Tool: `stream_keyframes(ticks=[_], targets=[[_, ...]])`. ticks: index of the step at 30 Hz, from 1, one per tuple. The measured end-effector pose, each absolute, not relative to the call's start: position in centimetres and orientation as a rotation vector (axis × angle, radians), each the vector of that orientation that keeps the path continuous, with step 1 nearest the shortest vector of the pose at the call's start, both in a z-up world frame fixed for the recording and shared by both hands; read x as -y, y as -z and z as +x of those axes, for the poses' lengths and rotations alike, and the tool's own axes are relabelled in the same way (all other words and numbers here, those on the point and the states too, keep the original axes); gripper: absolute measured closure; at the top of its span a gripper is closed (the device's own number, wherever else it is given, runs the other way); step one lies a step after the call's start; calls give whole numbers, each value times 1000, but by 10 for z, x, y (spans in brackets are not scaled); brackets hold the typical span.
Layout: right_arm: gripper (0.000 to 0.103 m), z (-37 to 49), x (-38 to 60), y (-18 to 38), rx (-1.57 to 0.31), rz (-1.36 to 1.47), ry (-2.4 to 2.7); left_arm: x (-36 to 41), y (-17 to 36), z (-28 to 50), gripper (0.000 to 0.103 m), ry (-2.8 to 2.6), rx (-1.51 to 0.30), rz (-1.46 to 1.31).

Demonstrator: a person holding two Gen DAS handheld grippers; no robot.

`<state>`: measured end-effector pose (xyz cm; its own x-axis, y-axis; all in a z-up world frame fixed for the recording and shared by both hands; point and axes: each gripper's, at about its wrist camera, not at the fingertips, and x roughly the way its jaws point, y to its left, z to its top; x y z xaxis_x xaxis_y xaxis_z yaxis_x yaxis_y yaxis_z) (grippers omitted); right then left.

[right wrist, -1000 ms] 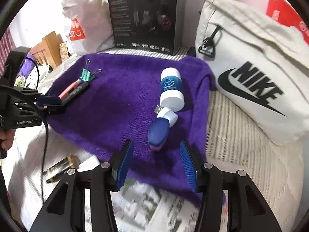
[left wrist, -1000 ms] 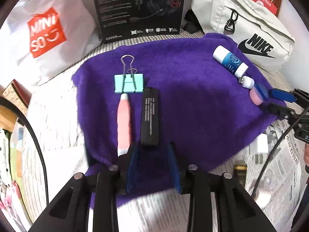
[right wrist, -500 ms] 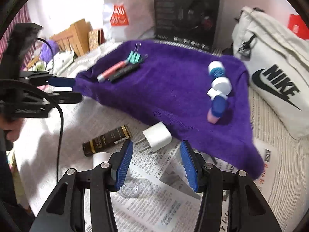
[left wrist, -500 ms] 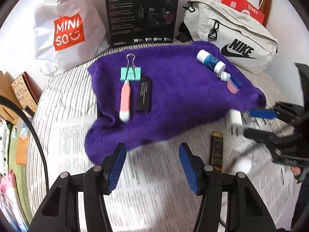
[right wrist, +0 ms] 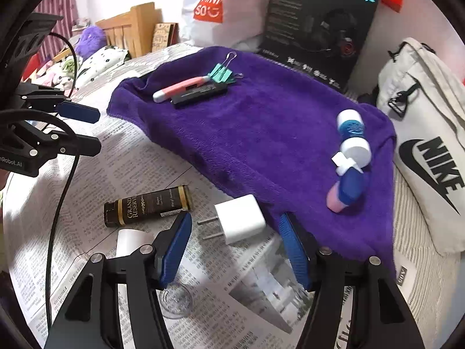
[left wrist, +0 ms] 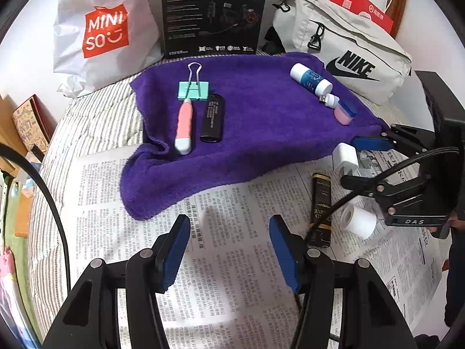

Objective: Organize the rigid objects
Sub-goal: 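Grasp the white plug charger with the right gripper while the left grasps the Grand Reserve tube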

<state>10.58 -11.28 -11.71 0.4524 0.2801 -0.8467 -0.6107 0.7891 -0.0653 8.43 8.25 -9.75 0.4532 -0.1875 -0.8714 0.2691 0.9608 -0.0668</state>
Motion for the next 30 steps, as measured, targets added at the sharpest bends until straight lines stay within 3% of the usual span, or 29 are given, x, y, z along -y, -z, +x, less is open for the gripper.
stream_keyframes(ticks=[6,8,30], targets=[[43,106,111,126,-959,-384,-607,-80,102,84,48,288,-1077,96],[56,108,115,125,-976,-349,-600,-81,103,84,49,284,-1082,95],[56,99,139,121,-1007,-253,-525,-80,101,73,49,303,-1087,80]])
